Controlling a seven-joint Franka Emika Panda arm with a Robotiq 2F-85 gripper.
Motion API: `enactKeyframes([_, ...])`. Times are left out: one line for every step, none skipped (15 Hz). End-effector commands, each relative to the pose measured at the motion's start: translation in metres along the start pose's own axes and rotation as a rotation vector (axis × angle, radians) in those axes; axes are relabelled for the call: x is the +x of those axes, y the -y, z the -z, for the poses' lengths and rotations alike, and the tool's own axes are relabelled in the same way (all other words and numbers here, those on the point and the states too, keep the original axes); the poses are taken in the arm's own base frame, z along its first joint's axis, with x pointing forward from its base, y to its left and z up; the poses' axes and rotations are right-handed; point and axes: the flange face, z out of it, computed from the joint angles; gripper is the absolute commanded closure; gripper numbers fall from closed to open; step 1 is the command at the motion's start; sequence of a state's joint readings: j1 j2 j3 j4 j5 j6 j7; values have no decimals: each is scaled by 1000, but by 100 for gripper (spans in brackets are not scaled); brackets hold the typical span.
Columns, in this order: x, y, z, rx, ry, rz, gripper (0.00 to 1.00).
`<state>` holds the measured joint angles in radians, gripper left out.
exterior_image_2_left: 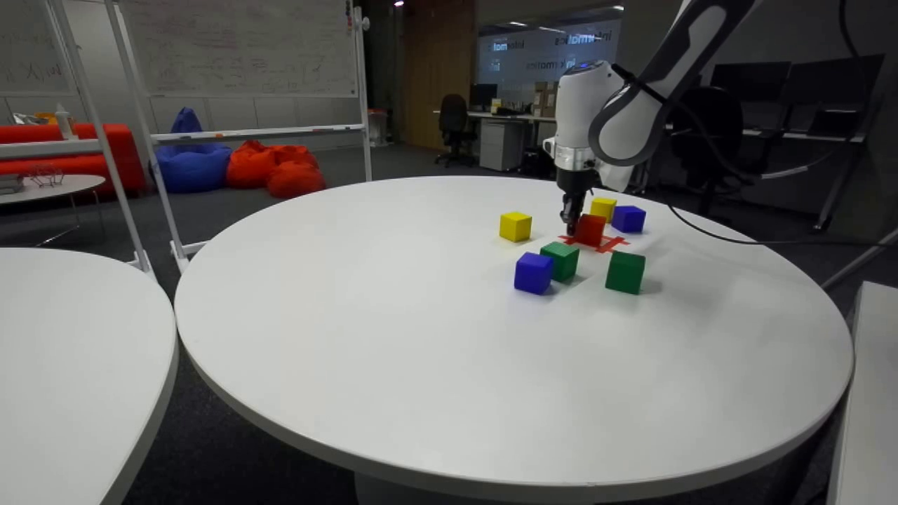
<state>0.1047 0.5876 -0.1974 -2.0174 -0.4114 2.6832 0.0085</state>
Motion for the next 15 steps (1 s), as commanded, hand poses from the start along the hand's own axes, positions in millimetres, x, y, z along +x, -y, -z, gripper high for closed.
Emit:
enactKeyframes([-10, 2, 6, -19, -29, 10, 100])
enactKeyframes([-11, 2, 7, -21, -38, 14, 100])
enactKeyframes([-14, 3, 9, -26, -50, 16, 100])
enactKeyframes([-16, 3, 9, -29, -58, 20, 100])
enactKeyframes([-18, 4, 10, -32, -67, 20, 100])
enactKeyframes([-20, 4, 11, -37, -76, 21, 100])
enactKeyframes([-23, 5, 12, -39, -84, 21, 100])
enactKeyframes([-26, 6, 14, -42, -94, 21, 100])
enactKeyframes([-29, 7, 17, -45, -106, 25, 100])
enactKeyframes([-32, 9, 23, -50, -120, 26, 100])
enactKeyframes([-35, 10, 29, -57, -133, 26, 100])
enactKeyframes([-39, 12, 37, -65, -151, 27, 100])
enactKeyframes([-42, 12, 44, -75, -166, 25, 100])
enactKeyframes([-44, 13, 50, -85, -179, 26, 100])
enactKeyframes([-45, 14, 55, -96, -186, 19, 100])
